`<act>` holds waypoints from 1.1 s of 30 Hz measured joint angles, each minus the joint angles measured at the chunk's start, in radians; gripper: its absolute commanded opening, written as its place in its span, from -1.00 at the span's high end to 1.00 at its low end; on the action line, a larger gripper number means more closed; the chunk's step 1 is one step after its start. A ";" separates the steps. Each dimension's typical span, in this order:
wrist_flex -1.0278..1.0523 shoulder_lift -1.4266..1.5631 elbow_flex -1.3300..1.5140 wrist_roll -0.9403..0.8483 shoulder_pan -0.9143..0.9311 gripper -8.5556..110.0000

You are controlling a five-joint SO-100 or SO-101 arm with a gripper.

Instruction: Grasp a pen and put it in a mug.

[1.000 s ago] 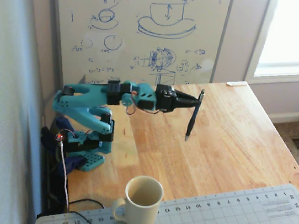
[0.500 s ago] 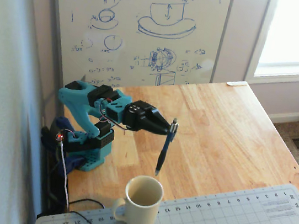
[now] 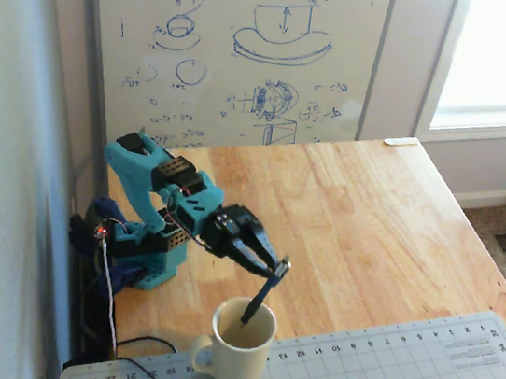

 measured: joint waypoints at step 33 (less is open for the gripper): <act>0.000 -0.138 -0.002 -0.299 -0.508 0.71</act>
